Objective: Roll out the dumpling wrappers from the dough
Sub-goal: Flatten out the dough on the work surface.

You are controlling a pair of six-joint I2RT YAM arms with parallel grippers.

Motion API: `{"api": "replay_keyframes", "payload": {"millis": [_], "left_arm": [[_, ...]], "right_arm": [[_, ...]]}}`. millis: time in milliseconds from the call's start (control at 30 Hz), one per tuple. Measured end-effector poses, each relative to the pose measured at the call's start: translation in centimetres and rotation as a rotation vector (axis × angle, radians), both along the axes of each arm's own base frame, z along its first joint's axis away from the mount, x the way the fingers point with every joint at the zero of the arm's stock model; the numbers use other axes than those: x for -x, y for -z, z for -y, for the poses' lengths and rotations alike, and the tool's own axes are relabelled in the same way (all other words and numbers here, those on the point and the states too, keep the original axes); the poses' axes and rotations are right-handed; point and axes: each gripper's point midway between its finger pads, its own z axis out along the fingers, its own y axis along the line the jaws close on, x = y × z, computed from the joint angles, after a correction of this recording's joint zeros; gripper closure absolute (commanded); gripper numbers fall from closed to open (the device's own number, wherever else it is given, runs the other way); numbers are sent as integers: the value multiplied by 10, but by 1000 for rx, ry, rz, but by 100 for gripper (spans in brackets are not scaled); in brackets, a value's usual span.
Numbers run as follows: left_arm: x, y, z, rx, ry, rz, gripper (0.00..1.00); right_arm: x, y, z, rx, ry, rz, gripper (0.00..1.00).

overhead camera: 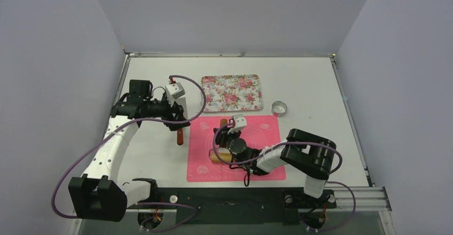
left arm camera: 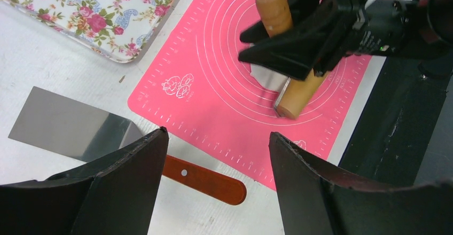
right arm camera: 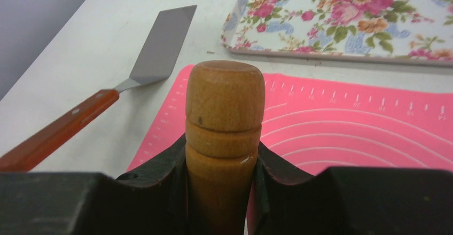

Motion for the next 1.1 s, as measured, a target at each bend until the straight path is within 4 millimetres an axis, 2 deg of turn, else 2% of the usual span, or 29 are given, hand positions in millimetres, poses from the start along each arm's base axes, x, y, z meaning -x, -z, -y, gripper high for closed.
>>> {"api": "replay_keyframes", "payload": {"millis": [67, 133, 267, 367, 467, 567, 800, 1100], "left_arm": [[0, -2, 0, -1, 2, 3, 32], [0, -2, 0, -2, 3, 5, 32], [2, -1, -1, -5, 2, -3, 32], [1, 0, -2, -13, -4, -3, 32], [2, 1, -3, -17, -12, -6, 32], [3, 4, -4, -18, -30, -18, 32], [6, 7, -4, -2, -70, -51, 32], [10, 17, -9, 2, -106, -85, 32]], "right_arm": [[13, 8, -5, -1, -30, -27, 100], [10, 8, -7, -7, -32, -33, 100], [-10, 6, -15, 1, -57, -65, 100], [-29, 1, -9, 22, -33, -52, 100], [-47, 1, 7, 33, 14, -46, 100], [-39, 2, 9, 19, 24, -46, 100], [9, 17, 0, 0, -22, -78, 100], [-8, 18, -3, 7, -40, -122, 100]]}}
